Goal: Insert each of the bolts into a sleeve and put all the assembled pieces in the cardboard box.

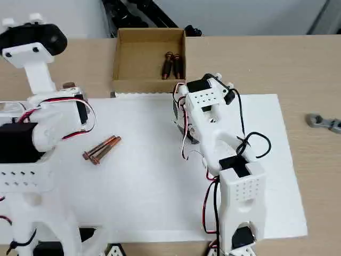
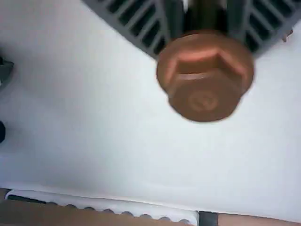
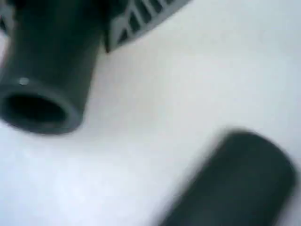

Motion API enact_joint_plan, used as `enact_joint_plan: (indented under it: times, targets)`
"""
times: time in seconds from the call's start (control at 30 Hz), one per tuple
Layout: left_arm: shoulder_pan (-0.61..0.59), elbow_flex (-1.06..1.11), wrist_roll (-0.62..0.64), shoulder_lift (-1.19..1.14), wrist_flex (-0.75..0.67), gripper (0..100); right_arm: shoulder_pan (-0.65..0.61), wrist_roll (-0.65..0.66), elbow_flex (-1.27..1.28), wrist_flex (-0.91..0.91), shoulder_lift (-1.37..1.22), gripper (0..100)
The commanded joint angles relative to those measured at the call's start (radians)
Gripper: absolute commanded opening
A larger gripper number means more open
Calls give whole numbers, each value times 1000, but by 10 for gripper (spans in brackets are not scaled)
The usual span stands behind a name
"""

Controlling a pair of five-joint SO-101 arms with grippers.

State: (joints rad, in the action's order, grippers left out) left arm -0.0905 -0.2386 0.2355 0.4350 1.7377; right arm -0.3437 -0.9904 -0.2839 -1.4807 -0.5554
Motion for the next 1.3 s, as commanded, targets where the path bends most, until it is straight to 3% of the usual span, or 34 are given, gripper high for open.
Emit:
enact_joint_plan:
  times: [0.0,0.23,0.5,0.77,0.97,1.27]
  targets:
    - [3,-4,-6,35,6,5,18,6,-8,-59,2,5]
    - [3,-4,-6,35,6,5,15,94,-8,-173,8,5]
    - [3,-2,-6,35,6,5,-16,207,-8,-174,99,5]
    - [3,-2,-6,35,2,5,-111,440,-5,-180,306,5]
    - [3,-2,-6,35,3,5,-108,649,94,-180,389,4]
    - [3,-2,-6,35,2,5,-105,836,129,-157,601,5]
